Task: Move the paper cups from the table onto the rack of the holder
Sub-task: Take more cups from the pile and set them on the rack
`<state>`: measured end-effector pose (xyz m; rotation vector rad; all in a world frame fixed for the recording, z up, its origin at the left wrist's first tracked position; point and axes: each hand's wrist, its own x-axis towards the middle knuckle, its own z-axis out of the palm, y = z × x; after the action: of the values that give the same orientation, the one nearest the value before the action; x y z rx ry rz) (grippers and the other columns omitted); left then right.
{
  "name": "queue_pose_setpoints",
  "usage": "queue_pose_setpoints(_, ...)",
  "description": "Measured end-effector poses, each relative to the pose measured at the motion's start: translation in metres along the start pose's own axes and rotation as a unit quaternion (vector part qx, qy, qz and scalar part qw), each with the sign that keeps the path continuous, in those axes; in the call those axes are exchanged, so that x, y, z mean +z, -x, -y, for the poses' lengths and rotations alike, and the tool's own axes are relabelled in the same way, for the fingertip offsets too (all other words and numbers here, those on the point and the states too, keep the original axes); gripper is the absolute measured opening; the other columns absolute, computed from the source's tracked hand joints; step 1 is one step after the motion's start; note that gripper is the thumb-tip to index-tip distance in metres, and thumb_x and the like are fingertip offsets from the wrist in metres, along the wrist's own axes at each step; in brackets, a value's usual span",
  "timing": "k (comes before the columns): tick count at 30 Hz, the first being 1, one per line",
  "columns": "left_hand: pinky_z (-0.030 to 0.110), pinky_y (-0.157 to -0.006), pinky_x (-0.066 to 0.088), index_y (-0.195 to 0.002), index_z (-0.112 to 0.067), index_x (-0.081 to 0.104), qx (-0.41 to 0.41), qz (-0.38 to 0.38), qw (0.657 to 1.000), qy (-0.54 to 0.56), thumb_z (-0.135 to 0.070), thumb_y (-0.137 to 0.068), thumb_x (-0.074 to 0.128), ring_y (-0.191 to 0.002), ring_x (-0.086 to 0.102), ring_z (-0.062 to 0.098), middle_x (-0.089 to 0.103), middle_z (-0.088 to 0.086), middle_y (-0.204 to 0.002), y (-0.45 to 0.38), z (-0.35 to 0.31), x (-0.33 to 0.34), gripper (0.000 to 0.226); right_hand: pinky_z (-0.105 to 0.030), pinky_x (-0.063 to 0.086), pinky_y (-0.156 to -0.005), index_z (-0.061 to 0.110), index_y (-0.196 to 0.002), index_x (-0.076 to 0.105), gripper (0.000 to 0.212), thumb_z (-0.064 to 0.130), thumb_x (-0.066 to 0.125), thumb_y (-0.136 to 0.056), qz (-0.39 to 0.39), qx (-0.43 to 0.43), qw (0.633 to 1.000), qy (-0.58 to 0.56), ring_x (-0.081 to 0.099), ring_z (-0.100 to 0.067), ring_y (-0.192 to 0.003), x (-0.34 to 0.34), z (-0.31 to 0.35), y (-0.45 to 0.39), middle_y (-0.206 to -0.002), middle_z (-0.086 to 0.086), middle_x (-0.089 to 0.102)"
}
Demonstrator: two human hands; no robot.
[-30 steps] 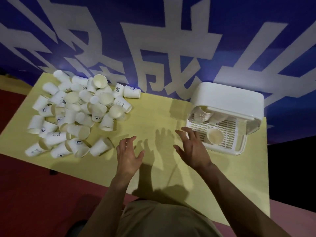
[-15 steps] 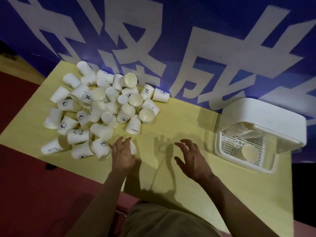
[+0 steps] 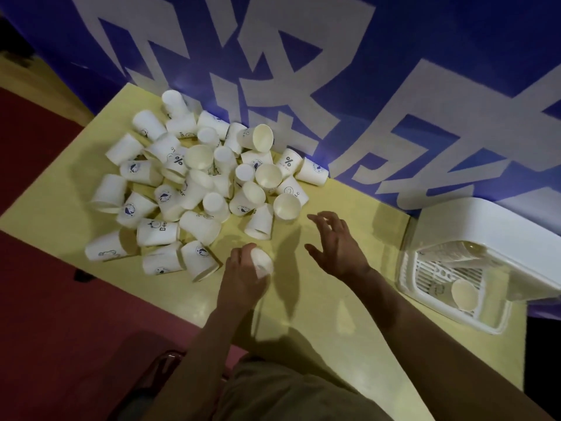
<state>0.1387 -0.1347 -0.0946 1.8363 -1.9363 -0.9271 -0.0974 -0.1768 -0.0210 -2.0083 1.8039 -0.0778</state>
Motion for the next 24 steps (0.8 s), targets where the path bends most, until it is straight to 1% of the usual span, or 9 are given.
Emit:
queue_pose_setpoints(3, 0.034, -0.088, 0.047, -0.143, -0.011, 0.043, 0.01, -0.011, 0.999, 0.043, -0.027, -0.073, 0.085, -0.104, 0.049, 0.022, 0.045, 0.01, -0.125, 0.01, -0.001, -0.009, 0.083, -0.052, 0.054, -0.088, 0.009, -0.155, 0.038, 0.079, 0.033, 0.076, -0.089, 0.004, -0.015, 1.0, 0.026, 0.049, -0.04, -0.117, 0.003, 0.01, -0.033, -0.151, -0.021, 0.037)
queue_pose_setpoints(5, 0.03, -0.087, 0.046, -0.145, -0.009, 0.042, 0.017, -0.014, 0.998, 0.062, -0.022, -0.072, 0.086, -0.106, 0.049, 0.021, 0.043, 0.011, -0.128, 0.015, -0.002, -0.016, 0.086, -0.051, 0.055, -0.087, 0.011, -0.157, 0.034, 0.086, 0.035, 0.078, -0.087, 0.01, -0.02, 0.999, 0.043, 0.047, -0.04, -0.119, 0.008, 0.018, -0.053, -0.153, -0.021, 0.034)
queue_pose_setpoints(7, 0.029, -0.088, 0.047, -0.145, -0.005, 0.044, 0.022, -0.027, 0.997, 0.064, -0.017, -0.07, 0.088, -0.109, 0.052, 0.025, 0.043, 0.014, -0.128, 0.02, -0.003, -0.02, 0.087, -0.05, 0.055, -0.091, 0.014, -0.158, 0.029, 0.093, 0.037, 0.081, -0.084, 0.021, -0.02, 0.998, 0.061, 0.045, -0.04, -0.124, 0.015, 0.025, -0.07, -0.156, -0.02, 0.03)
queue_pose_setpoints(11, 0.034, -0.089, 0.053, -0.146, -0.009, 0.045, -0.014, -0.034, 0.996, 0.078, -0.018, -0.071, 0.088, -0.114, 0.052, 0.027, 0.04, 0.013, -0.129, 0.028, -0.003, -0.026, 0.087, -0.051, 0.054, -0.098, 0.02, -0.159, 0.024, 0.1, 0.041, 0.083, -0.081, 0.045, -0.026, 0.993, 0.11, 0.041, -0.04, -0.132, 0.027, 0.035, -0.094, -0.158, -0.016, 0.027)
queue_pose_setpoints(14, 0.033, -0.089, 0.054, -0.146, -0.016, 0.044, -0.033, -0.027, 0.996, 0.082, -0.02, -0.071, 0.087, -0.114, 0.052, 0.024, 0.038, 0.008, -0.13, 0.03, 0.0, -0.028, 0.087, -0.05, 0.053, -0.1, 0.021, -0.16, 0.021, 0.098, 0.041, 0.08, -0.084, 0.064, -0.031, 0.989, 0.133, 0.039, -0.038, -0.134, 0.032, 0.038, -0.102, -0.157, -0.014, 0.028)
queue_pose_setpoints(16, 0.032, -0.086, 0.055, -0.145, -0.019, 0.044, -0.043, -0.029, 0.995, 0.087, -0.02, -0.07, 0.088, -0.113, 0.052, 0.021, 0.037, 0.004, -0.129, 0.032, -0.001, -0.028, 0.086, -0.049, 0.053, -0.099, 0.021, -0.158, 0.024, 0.09, 0.036, 0.078, -0.087, 0.069, -0.028, 0.988, 0.133, 0.041, -0.036, -0.133, 0.033, 0.038, -0.103, -0.155, -0.013, 0.031)
queue_pose_setpoints(19, 0.035, -0.085, 0.056, -0.144, -0.014, 0.046, -0.033, -0.028, 0.996, 0.08, -0.018, -0.07, 0.088, -0.113, 0.053, 0.024, 0.04, 0.008, -0.129, 0.031, -0.004, -0.029, 0.085, -0.048, 0.055, -0.096, 0.021, -0.153, 0.035, 0.076, 0.03, 0.076, -0.089, 0.073, -0.017, 0.991, 0.116, 0.043, -0.033, -0.129, 0.032, 0.035, -0.096, -0.151, -0.013, 0.035)
queue_pose_setpoints(21, 0.041, -0.087, 0.057, -0.142, -0.01, 0.048, -0.015, -0.026, 0.996, 0.08, -0.018, -0.071, 0.087, -0.113, 0.053, 0.026, 0.044, 0.01, -0.127, 0.029, -0.009, -0.031, 0.081, -0.047, 0.056, -0.093, 0.021, -0.151, 0.038, 0.073, 0.028, 0.076, -0.089, 0.066, -0.006, 0.994, 0.092, 0.044, -0.032, -0.126, 0.028, 0.032, -0.085, -0.15, -0.013, 0.036)
queue_pose_setpoints(24, 0.047, -0.089, 0.053, -0.139, -0.005, 0.049, 0.021, -0.023, 0.997, 0.076, -0.019, -0.074, 0.086, -0.111, 0.051, 0.028, 0.048, 0.012, -0.126, 0.024, -0.019, -0.029, 0.076, -0.044, 0.058, -0.087, 0.019, -0.15, 0.04, 0.071, 0.027, 0.076, -0.09, 0.033, 0.009, 0.999, 0.041, 0.046, -0.03, -0.12, 0.02, 0.023, -0.057, -0.147, -0.014, 0.037)
